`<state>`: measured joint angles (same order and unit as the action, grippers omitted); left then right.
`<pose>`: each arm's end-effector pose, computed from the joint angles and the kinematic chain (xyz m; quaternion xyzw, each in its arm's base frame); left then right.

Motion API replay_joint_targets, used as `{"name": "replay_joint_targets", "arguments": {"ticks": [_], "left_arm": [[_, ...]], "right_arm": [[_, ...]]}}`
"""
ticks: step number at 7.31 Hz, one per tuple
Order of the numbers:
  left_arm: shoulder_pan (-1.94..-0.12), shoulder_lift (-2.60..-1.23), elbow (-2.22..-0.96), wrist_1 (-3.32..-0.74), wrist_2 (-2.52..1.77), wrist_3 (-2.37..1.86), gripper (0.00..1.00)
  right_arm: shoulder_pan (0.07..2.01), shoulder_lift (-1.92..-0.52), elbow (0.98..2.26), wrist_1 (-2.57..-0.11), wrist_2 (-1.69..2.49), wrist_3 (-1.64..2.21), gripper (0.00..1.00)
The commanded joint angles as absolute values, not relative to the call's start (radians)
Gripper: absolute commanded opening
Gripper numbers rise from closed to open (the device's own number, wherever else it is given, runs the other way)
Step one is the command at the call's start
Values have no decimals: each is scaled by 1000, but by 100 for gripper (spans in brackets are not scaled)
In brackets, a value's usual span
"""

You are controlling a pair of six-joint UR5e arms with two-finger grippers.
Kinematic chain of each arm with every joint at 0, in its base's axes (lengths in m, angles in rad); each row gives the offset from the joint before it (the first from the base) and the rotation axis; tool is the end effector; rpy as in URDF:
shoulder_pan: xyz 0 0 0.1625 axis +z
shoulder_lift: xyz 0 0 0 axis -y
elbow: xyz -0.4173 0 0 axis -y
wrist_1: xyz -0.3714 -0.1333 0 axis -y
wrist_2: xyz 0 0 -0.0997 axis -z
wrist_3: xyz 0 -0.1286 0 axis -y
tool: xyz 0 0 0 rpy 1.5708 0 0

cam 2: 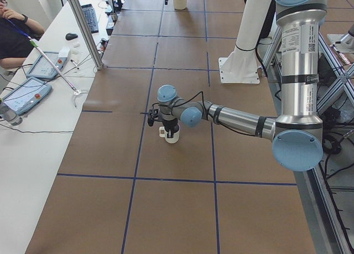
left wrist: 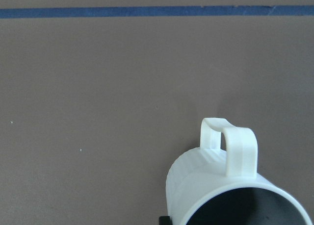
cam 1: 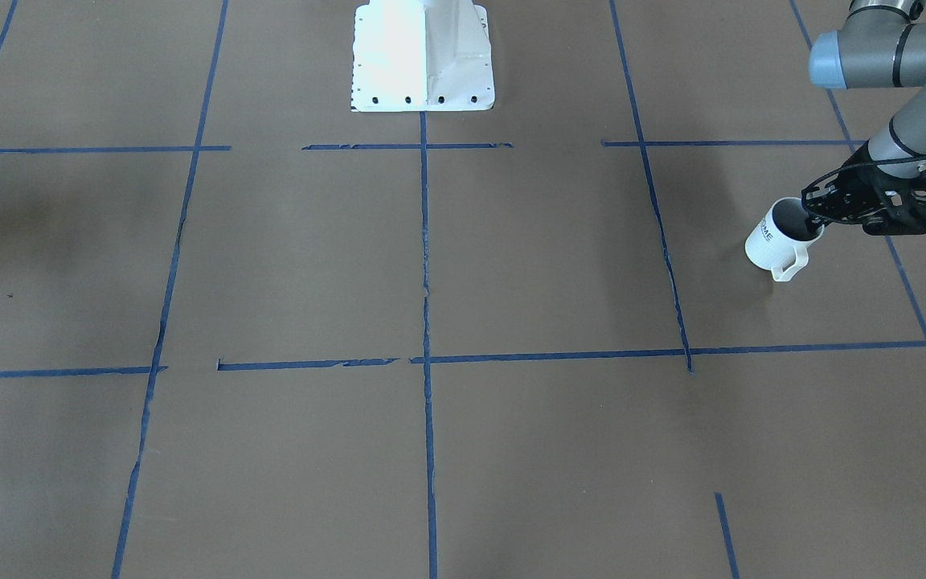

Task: Left arm hands cup to right arm to dump lemon

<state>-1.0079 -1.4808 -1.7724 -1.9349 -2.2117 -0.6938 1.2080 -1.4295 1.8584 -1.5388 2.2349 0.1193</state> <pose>0.2017 -0.4254 0.5827 0.0010 0.3791 0.0137 0.9253 -0.1379 -0.5155 0.4675 0.1339 -0.3597 -0.1857 0.9045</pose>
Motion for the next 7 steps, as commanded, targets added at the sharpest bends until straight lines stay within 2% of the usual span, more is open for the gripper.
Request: {"name": "replay_joint_targets", "arguments": {"ticks": [1, 3, 7], "left_arm": [[-1022, -1482, -1776, -1942, -2238, -689, 100], [-1148, -1456, -1772, -1918, -2270, -431, 100], [-1490, -1453, -1845, -1463, -2316, 148, 100]], "right_arm": [[1209, -1436, 1859, -1539, 2235, 118, 100], [1244, -1530, 1855, -1479, 2253, 42, 100], [1366, -1635, 1848, -1477, 2352, -38, 100]]}}
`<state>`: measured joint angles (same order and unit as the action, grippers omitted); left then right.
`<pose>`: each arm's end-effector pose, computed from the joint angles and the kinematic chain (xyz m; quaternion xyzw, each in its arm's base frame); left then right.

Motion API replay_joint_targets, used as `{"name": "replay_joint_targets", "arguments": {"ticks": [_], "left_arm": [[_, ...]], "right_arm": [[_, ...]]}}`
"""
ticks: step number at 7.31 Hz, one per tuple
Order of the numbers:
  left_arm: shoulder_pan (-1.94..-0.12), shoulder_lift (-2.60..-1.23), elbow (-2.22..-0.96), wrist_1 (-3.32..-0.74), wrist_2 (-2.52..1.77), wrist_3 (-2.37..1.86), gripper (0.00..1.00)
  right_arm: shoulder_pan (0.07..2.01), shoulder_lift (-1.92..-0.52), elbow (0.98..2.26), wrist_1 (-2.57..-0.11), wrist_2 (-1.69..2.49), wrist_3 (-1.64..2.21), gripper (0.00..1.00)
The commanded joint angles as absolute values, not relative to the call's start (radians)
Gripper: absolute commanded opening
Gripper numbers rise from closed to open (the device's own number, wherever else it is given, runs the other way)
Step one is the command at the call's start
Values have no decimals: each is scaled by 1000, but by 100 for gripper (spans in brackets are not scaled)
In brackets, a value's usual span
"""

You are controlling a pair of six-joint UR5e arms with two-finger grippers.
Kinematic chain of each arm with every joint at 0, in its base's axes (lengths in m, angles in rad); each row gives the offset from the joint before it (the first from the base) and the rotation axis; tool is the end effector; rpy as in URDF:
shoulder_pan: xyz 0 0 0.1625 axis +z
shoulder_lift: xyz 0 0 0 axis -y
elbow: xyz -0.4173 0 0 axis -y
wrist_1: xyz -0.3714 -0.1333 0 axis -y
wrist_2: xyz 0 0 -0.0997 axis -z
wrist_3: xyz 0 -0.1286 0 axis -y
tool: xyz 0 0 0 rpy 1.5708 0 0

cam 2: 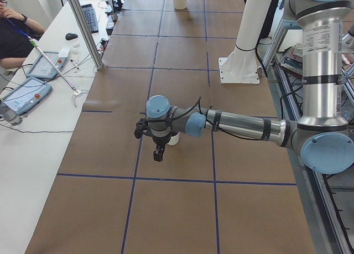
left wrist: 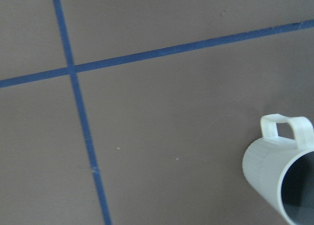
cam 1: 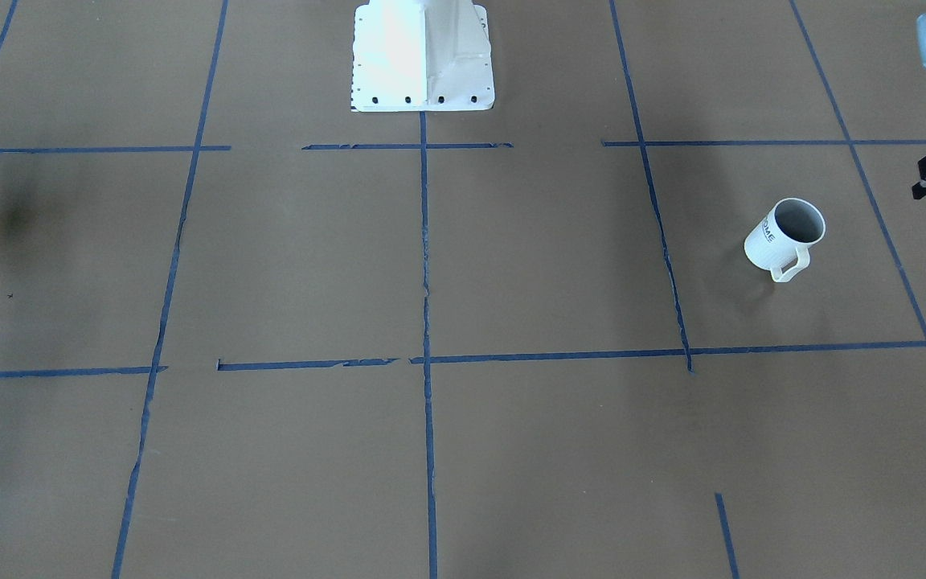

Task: Left arm hands cup to right arm to dump lemon

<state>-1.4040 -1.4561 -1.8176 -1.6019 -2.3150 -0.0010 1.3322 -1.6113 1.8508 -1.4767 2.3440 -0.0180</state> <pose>0.0265 -0.4358 0.6053 0.0453 0.3675 0.1064 0.9228 -0.0684 -0.4653 0.5457 0.1119 -0.3865 -0.1789 0.8978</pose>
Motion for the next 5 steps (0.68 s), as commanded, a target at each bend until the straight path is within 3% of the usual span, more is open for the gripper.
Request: {"name": "replay_joint_targets", "arguments": {"ticks": [1, 5], "left_arm": [[-1541, -1416, -1859, -1421, -2318, 196, 100], [-1562, -1370, -1862, -1434, -2333, 192, 100]], "right_arm": [[1382, -1667, 1848, -1476, 2347, -31, 100], [1423, -1704, 1832, -1483, 2349, 17, 100]]}}
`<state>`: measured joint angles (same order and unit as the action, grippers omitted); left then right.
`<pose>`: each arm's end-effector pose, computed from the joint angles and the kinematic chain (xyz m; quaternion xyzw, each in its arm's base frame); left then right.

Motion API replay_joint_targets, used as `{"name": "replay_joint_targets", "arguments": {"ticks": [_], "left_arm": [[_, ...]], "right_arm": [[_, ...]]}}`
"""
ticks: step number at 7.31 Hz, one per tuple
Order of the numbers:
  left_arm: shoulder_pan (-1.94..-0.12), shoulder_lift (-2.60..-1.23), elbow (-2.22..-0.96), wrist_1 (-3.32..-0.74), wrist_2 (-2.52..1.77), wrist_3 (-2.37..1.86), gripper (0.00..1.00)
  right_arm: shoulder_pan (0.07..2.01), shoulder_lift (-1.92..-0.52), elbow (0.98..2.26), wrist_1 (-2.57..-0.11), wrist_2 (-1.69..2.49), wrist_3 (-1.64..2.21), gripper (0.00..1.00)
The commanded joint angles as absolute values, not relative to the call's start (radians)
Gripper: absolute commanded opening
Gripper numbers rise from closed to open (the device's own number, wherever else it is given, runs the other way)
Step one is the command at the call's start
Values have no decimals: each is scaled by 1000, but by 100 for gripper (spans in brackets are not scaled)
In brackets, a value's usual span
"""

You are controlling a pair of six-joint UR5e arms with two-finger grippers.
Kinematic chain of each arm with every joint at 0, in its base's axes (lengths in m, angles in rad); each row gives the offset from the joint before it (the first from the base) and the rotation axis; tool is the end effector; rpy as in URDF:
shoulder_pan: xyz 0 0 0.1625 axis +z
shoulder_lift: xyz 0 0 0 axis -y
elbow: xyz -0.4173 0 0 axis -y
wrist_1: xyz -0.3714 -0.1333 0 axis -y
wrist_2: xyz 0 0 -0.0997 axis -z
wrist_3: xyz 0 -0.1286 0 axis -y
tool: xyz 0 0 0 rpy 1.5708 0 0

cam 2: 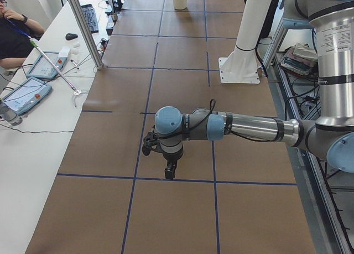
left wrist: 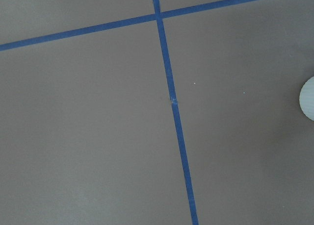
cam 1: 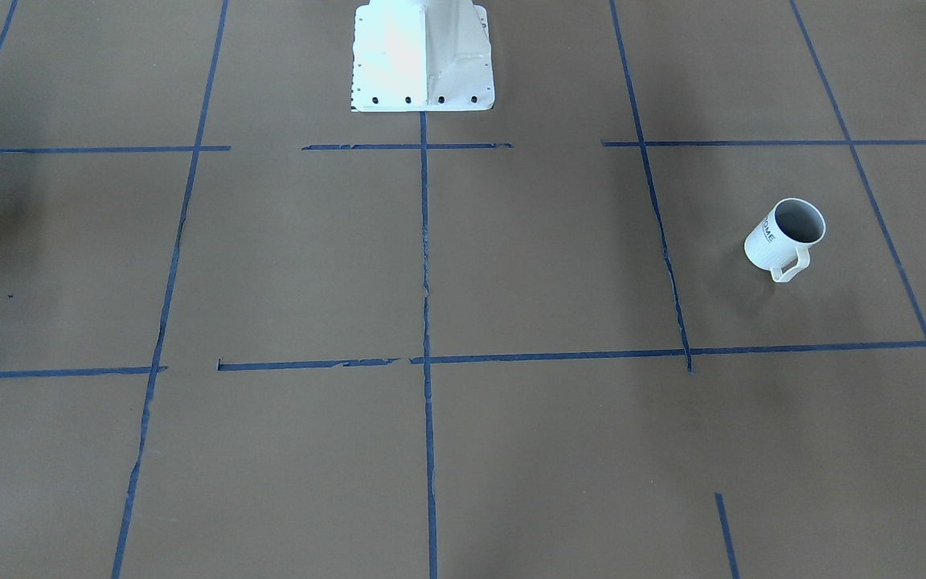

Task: Left arm hands cup to right arm to dump lemon

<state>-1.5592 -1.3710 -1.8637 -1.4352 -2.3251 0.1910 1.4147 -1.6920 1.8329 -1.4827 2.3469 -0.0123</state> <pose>-0.0408 -0.3831 0.6348 0.0133 0.3685 0.0862 0.9255 -0.0250 -0.4366 0.5913 0.0785 -0.3825 -0.1204 0.9127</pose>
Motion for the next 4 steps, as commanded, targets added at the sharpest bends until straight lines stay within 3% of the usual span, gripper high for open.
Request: {"name": "replay_joint_targets", "arguments": {"ticks": [1, 4], "left_arm": [[-1563, -1371, -1861, -1434, -2361, 193, 100], [-1563, -1359, -1859, -1425, -2379, 192, 100]], "right_arm": [[1424, -1709, 1832, -1483, 2350, 32, 100], [1422, -1750, 1835, -1476, 2350, 35, 100]]}}
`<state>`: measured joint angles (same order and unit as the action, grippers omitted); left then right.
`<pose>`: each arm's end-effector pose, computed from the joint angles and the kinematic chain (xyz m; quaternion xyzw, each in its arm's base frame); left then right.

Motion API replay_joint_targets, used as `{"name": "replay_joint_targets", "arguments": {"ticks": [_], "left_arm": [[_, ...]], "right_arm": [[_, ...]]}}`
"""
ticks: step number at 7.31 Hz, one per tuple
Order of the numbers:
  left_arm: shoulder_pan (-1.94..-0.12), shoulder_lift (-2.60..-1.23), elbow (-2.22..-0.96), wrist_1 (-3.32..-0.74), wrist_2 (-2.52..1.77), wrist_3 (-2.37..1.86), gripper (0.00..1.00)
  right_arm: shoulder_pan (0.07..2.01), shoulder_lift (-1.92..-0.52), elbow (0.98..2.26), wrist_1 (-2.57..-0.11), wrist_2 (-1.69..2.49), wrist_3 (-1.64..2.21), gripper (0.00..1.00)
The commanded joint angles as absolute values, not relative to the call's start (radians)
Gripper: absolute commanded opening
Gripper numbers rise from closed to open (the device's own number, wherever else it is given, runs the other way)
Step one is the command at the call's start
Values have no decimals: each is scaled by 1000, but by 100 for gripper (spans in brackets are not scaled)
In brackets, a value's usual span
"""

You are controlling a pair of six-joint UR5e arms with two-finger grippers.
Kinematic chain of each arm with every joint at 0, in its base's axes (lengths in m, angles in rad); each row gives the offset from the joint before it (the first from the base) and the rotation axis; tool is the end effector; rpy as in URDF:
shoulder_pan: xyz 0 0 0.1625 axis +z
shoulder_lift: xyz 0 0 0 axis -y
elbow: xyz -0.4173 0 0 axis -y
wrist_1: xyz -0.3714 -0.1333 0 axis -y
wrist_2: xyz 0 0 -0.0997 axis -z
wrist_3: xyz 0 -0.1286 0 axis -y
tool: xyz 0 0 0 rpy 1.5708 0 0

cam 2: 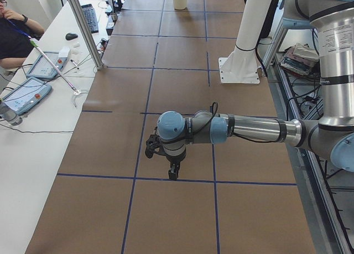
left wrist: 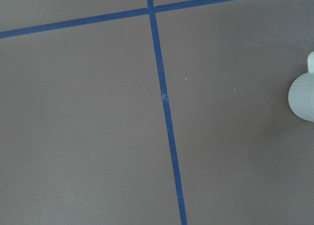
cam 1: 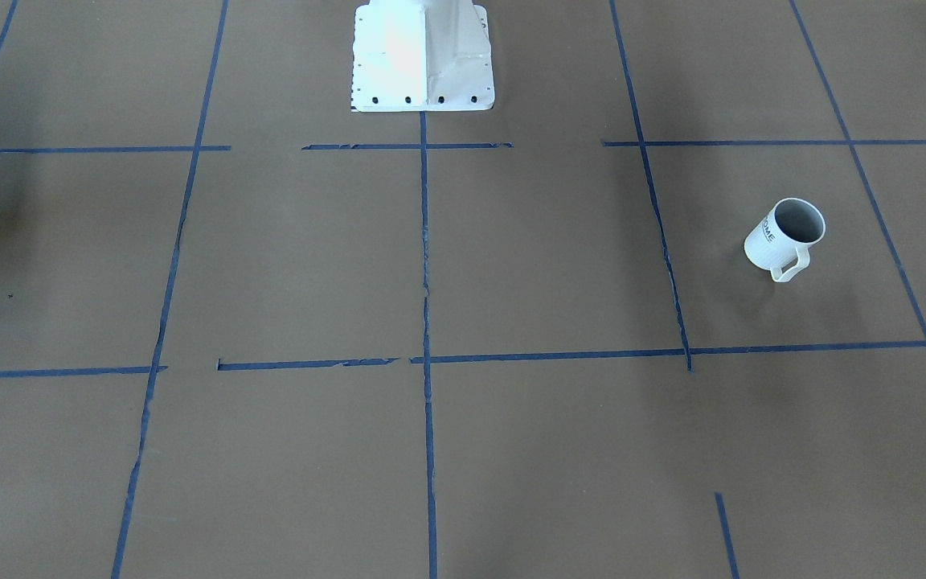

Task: Left arm hands cup to right arm to dump lemon

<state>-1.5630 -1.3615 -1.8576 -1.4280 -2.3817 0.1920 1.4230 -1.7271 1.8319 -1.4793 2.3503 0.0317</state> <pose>-0.0371 -0.3776 0.6368 0.0064 0.3953 0.0788 0.9151 -0.0194 -0.4218 0.6061 0.0564 -0.3847 -0.0906 0.9168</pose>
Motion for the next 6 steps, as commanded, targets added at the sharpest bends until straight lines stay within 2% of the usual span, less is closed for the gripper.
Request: {"name": "replay_joint_targets", "arguments": {"ticks": [1, 6], "left_arm": [[-1563, -1361, -1847, -1430, -2379, 192, 100], [-1562, -1347, -1868, -1430, -2381, 193, 100]], "right_arm": [[1422, -1756, 1833, -1476, 2350, 34, 100], [1460, -1784, 1838, -1474, 2350, -21, 100]]}}
